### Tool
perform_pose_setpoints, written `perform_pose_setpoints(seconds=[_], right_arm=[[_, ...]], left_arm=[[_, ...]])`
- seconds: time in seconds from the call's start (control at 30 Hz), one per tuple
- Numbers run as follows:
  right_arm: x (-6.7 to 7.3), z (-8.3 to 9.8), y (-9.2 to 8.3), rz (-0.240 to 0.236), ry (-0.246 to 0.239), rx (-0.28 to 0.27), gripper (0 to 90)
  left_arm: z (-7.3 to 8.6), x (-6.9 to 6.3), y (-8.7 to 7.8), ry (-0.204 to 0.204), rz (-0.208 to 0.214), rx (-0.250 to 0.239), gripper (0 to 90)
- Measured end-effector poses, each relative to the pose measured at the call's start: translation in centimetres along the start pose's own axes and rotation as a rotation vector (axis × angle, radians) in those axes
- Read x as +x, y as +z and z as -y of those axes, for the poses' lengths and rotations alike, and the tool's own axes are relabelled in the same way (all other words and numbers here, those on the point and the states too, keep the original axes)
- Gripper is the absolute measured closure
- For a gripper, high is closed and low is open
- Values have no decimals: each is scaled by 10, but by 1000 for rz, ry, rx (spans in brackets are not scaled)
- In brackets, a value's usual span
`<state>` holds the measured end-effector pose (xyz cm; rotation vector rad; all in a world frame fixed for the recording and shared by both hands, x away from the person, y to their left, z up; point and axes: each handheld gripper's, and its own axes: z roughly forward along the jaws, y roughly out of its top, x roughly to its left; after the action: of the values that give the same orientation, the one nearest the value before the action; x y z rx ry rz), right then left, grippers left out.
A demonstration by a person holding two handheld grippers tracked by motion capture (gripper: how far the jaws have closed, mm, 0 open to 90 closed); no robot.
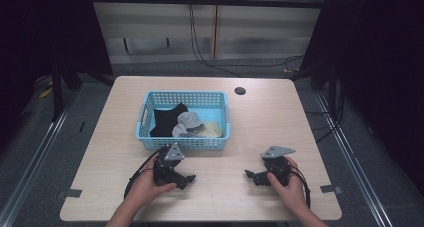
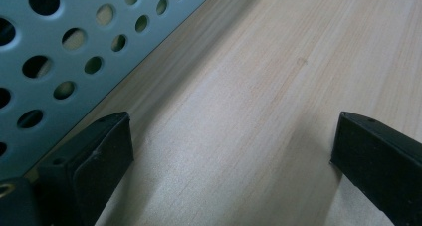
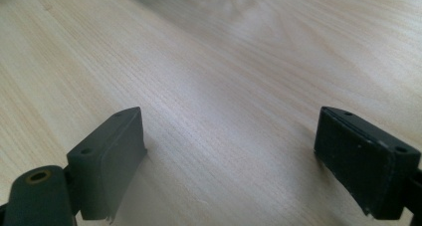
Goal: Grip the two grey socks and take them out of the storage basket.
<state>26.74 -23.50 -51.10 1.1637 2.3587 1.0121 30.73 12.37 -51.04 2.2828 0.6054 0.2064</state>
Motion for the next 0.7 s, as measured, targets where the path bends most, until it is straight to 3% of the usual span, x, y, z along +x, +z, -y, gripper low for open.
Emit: perform_pose_setpoints(seconds=[0.3, 0.5, 0.7], right_arm=[[-1, 0, 0, -5, -4, -1, 117], [-1, 0, 0, -9, -6, 1, 116], [-1, 0, 0, -9, -5, 1, 116]], left_arm=[[1, 0, -1, -6, -6, 8, 23], [-6, 0, -9, -20, -11, 69, 158], [-14, 1, -19, -71, 44, 161, 218]])
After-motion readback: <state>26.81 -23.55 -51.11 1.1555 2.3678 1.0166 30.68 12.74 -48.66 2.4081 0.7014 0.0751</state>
